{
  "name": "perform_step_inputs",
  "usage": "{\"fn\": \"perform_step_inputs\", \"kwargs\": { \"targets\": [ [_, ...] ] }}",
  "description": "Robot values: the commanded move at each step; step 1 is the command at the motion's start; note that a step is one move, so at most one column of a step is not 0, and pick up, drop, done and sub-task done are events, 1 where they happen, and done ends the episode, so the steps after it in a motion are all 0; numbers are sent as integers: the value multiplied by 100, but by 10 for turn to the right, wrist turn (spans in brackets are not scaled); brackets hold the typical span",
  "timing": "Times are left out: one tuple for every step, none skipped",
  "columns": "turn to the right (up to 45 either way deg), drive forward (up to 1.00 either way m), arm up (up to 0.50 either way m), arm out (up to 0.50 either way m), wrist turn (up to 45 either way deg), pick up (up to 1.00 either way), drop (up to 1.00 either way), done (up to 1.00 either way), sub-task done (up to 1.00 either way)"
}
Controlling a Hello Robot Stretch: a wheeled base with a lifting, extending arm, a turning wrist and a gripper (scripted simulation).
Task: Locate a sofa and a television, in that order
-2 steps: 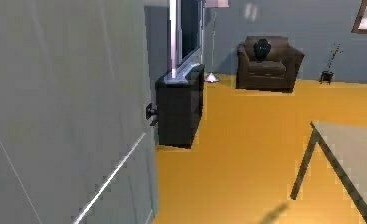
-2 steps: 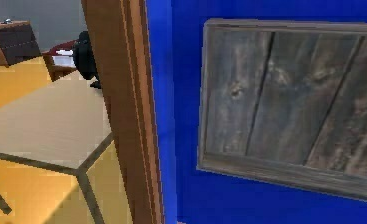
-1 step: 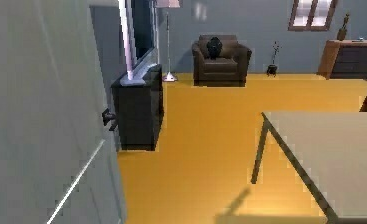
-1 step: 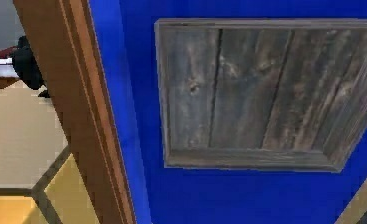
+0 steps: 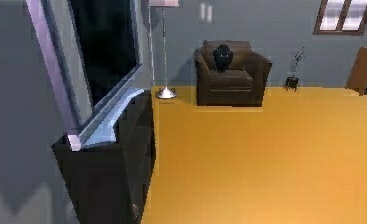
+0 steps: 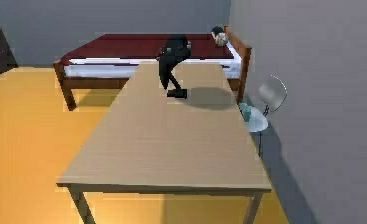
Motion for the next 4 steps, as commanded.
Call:
{"fn": "perform_step_inputs", "kwargs": {
  "targets": [
    [90, 0, 0, 0, 0, 0, 0, 0, 0],
    [0, 20, 0, 0, 0, 0, 0, 0, 0],
    [-300, 0, 0, 0, 0, 0, 0, 0, 0],
    [0, 0, 0, 0, 0, 0, 0, 100, 0]
  ]
}}
